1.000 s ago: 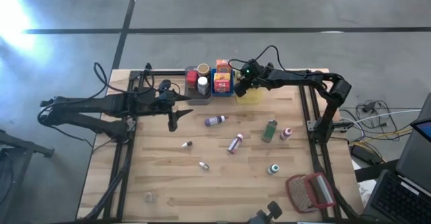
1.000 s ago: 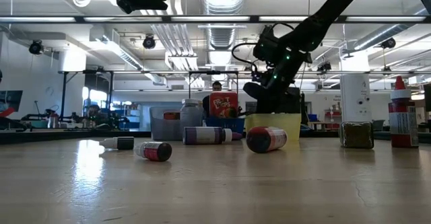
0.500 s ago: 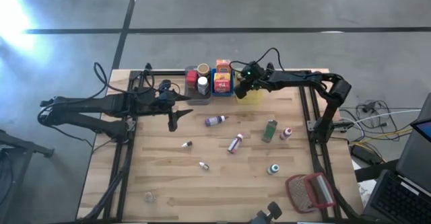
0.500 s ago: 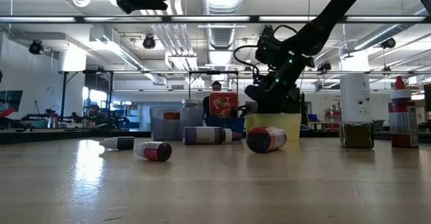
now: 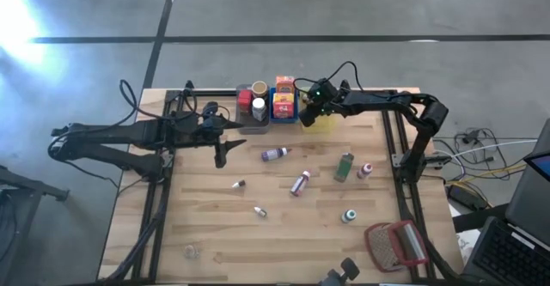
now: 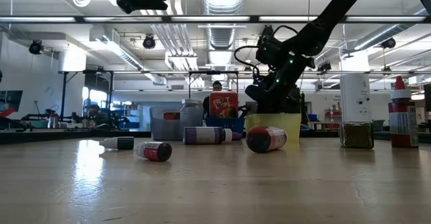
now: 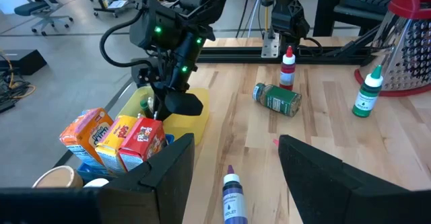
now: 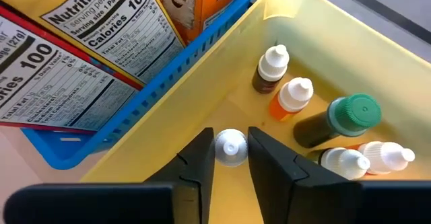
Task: Pick & Place Kitchen Items
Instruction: Put the right small pink food coloring bottle into the yellow bin, then move the black food coloring bottle to the center of the table
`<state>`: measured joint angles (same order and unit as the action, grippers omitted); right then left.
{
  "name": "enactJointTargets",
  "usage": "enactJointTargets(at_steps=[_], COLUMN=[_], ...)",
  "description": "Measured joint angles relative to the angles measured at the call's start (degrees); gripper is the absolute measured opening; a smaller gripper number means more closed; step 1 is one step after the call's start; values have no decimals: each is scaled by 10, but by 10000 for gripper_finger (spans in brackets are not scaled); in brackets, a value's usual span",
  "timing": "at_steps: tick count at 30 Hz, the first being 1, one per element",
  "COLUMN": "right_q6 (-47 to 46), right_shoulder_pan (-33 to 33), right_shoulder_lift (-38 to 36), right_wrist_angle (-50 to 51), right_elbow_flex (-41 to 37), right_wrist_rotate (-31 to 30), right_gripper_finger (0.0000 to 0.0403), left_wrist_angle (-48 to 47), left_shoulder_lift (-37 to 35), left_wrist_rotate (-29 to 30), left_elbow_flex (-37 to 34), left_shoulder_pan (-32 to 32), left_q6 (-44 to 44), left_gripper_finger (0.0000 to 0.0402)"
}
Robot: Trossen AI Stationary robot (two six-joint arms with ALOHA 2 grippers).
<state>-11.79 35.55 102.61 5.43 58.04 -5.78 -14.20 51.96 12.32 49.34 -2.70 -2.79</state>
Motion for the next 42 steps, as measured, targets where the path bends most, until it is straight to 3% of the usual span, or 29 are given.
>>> enactJointTargets(at_steps=[5,12,21,32,42], right_q6=[2,1,4,4,17], right_shoulder_pan=[0,0,0,0,0], right_shoulder_lift=[0,0,0,0,0], right_wrist_angle=[2,2,2,1,-2], right_elbow_flex=[-2,-11,-11,-11,-11], right_wrist_rotate=[3,4,15,15,13], right_gripper_finger=[71,89,72,105,81], left_wrist_angle=[0,0,0,0,0], left_shoulder_lift=[0,0,0,0,0], left_wrist_rotate=[0,0,0,0,0], left_elbow_flex=[0,0,0,0,0], left_shoulder_pan=[0,0,0,0,0], left_q6=[0,0,0,0,0], left_gripper_finger=[223,223,223,223,223])
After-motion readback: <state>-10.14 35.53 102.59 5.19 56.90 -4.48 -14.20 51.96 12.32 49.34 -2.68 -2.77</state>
